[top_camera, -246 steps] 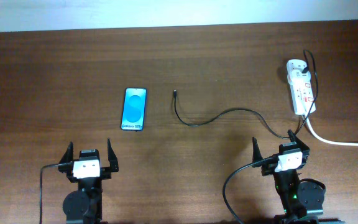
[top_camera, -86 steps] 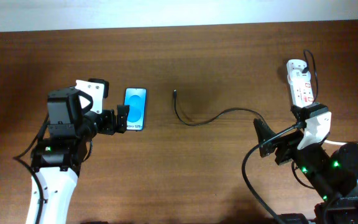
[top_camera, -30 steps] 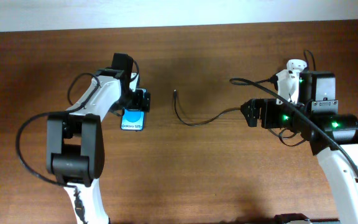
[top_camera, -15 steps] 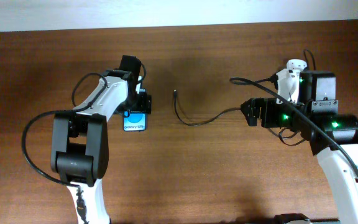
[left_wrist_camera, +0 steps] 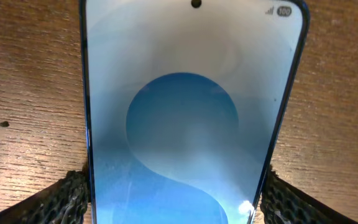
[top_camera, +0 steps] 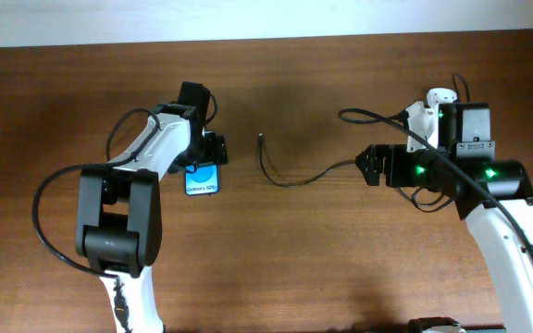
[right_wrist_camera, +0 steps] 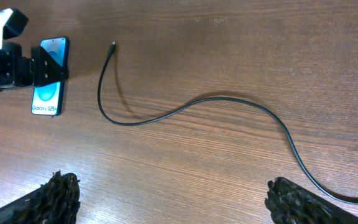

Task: Plug charger to phone and switch on socket
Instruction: 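Lift the phone upright with the left gripper, bottom edge down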

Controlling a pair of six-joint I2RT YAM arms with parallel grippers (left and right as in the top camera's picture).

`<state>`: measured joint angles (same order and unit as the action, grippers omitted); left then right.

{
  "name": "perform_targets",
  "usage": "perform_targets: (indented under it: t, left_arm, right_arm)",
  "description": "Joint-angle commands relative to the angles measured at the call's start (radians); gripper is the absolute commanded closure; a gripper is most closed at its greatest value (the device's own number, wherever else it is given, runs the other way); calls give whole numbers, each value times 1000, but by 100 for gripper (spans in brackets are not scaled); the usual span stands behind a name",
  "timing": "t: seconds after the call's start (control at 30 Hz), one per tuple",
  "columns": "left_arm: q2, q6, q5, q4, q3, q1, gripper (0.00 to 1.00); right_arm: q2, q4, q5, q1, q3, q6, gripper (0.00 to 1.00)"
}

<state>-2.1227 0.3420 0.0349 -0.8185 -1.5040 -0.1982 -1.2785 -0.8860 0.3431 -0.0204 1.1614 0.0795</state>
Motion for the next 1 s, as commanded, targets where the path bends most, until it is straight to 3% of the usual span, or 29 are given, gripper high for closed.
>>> perform_targets:
  t: [0.0,0.1,0.17,0.33,0.67,0.83,0.97]
  left_arm:
    - [-26,39,3,14,-8,-2,8]
    - [-26,38,4,18,-8,-2,17]
    - [-26,31,7,21,-8,-2,29]
    - [-26,19,14,6,-34,-2,33]
    - [-26,1,15,-200,-282,0,37]
    - [-26,1,14,-244,-357,0,60]
    - [-26,1,14,-247,-359,1,71]
  right_arm:
    - [-10,3,16,-6,19,8,2]
    - [-10,3,16,-6,19,7,2]
    - [-10,4,16,-6,19,7,1]
    - [-10,5,16,-6,19,7,1]
    - [-10,18,17,-6,19,8,1]
    - [-10,34,32,-6,19,8,2]
    - [-10,39,32,-6,19,8,1]
